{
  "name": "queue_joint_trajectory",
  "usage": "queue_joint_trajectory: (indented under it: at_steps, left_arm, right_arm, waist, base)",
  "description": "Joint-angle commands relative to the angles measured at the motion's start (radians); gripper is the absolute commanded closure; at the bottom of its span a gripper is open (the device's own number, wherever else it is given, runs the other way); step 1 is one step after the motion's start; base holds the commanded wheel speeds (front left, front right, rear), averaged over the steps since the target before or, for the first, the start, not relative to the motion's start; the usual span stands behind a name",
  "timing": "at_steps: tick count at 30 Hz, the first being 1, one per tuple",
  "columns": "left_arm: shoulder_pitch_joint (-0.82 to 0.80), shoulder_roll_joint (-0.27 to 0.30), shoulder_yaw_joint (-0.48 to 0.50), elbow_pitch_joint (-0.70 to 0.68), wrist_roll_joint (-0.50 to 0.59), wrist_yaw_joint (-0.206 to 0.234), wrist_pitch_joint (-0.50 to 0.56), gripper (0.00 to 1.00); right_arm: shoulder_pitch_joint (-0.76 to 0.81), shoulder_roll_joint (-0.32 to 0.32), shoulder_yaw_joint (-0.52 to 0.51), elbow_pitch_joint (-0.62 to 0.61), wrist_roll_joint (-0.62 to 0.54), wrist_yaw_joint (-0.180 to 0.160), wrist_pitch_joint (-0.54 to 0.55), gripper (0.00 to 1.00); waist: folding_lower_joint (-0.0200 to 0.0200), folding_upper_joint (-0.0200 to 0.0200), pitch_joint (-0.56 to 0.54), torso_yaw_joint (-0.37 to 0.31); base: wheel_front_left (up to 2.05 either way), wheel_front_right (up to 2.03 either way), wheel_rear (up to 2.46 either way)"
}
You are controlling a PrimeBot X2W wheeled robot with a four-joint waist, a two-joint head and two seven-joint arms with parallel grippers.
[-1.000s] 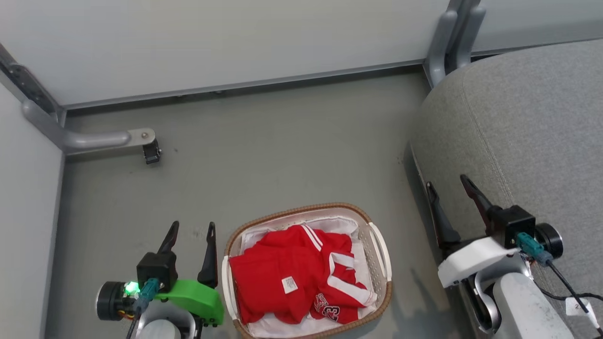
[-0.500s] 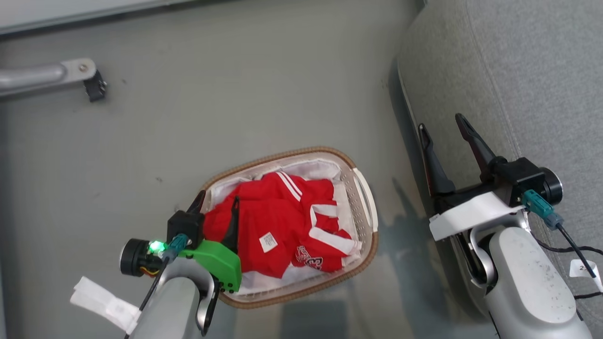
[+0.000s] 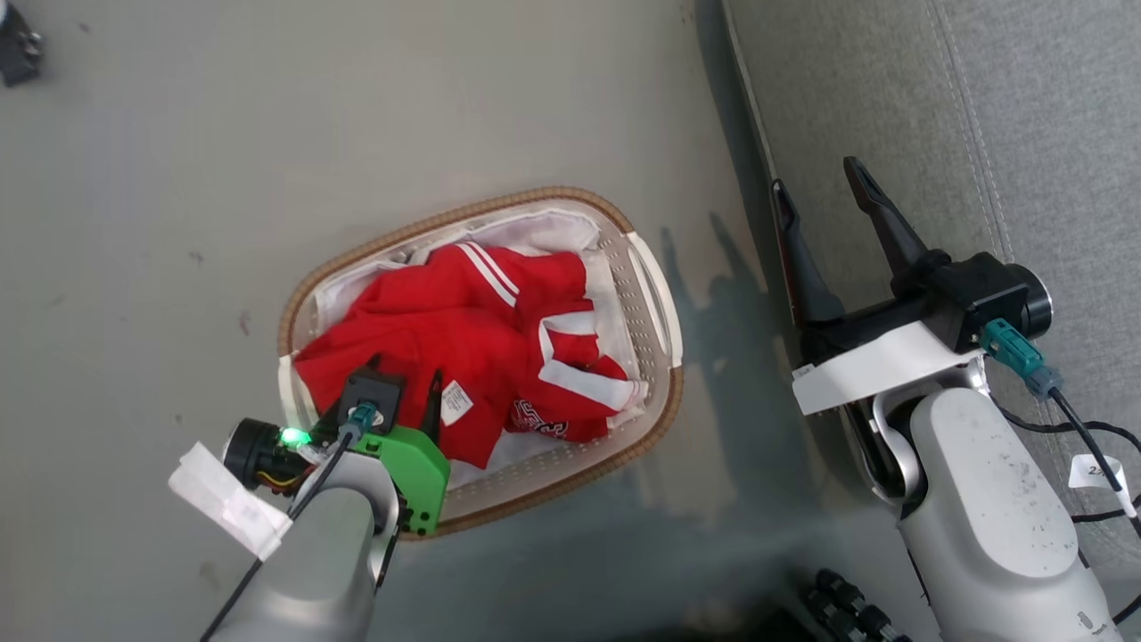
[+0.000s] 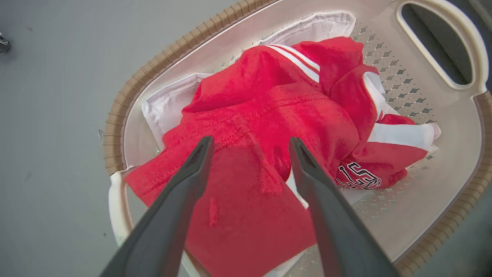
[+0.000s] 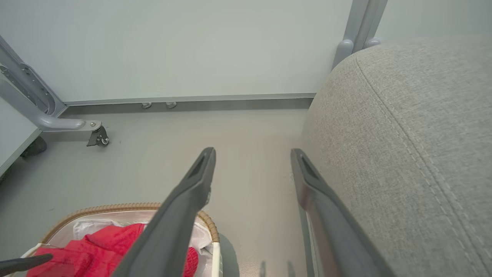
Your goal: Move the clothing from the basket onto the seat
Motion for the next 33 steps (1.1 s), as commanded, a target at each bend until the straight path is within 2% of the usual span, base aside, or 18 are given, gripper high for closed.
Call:
queue_joint_trajectory:
  at_steps: [1, 10, 25, 26, 28, 29, 33]
  left_arm:
    - [-0.037, 0.007, -0.006, 0.027, 0.012, 0.007, 0.000, 0.00]
    - [-0.149, 0.007, -0.056, 0.207, 0.009, 0.029, 0.039, 0.00]
    - [-0.262, 0.027, -0.175, 0.258, 0.089, 0.014, 0.140, 0.00]
    - [-0.263, 0.027, -0.177, 0.259, 0.089, 0.013, 0.140, 0.05]
    - [-0.264, 0.028, -0.180, 0.260, 0.083, 0.005, 0.129, 0.96]
    - [-0.264, 0.028, -0.178, 0.260, 0.078, 0.005, 0.127, 1.00]
    - [-0.249, 0.025, -0.169, 0.261, 0.056, 0.000, 0.108, 1.00]
  right_arm:
    - [-0.014, 0.003, 0.002, -0.007, -0.001, -0.001, -0.002, 0.00]
    - [-0.032, 0.014, 0.006, -0.004, 0.005, -0.001, -0.002, 0.00]
    - [-0.057, 0.024, 0.025, -0.019, 0.025, -0.001, -0.002, 0.00]
    - [-0.058, 0.024, 0.027, -0.019, 0.027, -0.001, -0.002, 0.00]
    - [-0.057, 0.025, 0.031, -0.019, 0.035, -0.001, -0.002, 0.00]
    - [-0.056, 0.024, 0.032, -0.018, 0.039, -0.001, -0.002, 0.00]
    - [-0.052, 0.024, 0.029, -0.005, 0.047, -0.001, -0.002, 0.00]
  waist:
    - [-0.0001, -0.0001, 0.072, -0.050]
    - [-0.0001, -0.0001, 0.140, -0.070]
    - [-0.0001, -0.0001, 0.230, -0.099]
    - [-0.0001, -0.0001, 0.232, -0.101]
    - [-0.0001, -0.0001, 0.233, -0.104]
    - [-0.0001, -0.0001, 0.231, -0.104]
    - [-0.0001, -0.0001, 0.209, -0.101]
  base:
    - [0.00, 0.00, 0.00]
    - [0.00, 0.00, 0.00]
    - [0.00, 0.00, 0.00]
    - [0.00, 0.00, 0.00]
    - [0.00, 0.00, 0.00]
    - [0.00, 0.00, 0.00]
    - [0.00, 0.00, 0.00]
